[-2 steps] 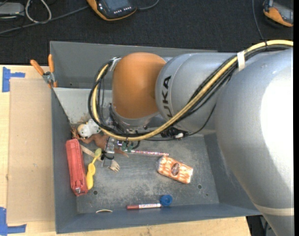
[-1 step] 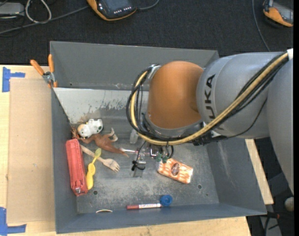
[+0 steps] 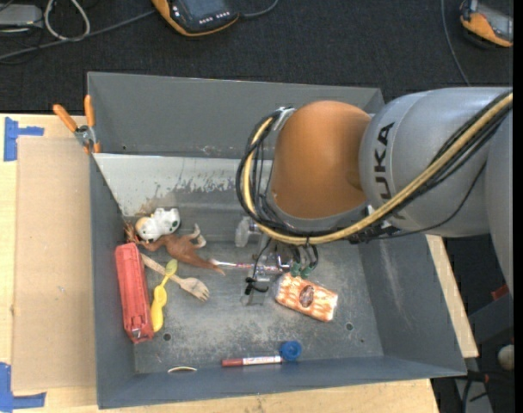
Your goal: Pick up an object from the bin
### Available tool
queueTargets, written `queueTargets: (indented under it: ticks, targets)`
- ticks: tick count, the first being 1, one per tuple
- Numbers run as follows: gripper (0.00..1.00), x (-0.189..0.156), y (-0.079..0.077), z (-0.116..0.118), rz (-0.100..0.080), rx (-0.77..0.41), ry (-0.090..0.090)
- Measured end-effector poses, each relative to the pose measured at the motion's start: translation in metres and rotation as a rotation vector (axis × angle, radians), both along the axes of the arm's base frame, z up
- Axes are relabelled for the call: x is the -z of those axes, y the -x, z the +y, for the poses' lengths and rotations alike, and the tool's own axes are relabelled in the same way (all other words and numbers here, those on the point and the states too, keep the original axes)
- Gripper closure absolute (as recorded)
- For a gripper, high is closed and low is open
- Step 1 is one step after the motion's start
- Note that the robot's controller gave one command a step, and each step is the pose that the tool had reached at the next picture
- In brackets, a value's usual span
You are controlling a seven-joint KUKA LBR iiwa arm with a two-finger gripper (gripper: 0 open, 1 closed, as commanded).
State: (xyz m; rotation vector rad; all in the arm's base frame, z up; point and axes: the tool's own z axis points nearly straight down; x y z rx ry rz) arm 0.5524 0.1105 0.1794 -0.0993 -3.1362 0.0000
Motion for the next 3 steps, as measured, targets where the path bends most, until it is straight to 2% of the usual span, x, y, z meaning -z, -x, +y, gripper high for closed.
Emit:
queueTargets:
  ticks: [1,2,3]
  targets:
    - [0.00,0.052,-0.005,-0.009,-0.004,-0.230,0.000]
    - [0.00,0.082,-0.022,-0.022,-0.001,-0.094,-0.001]
    - [0.00,0.089,-0.023,-0.045,0.000,-0.252,-0.002]
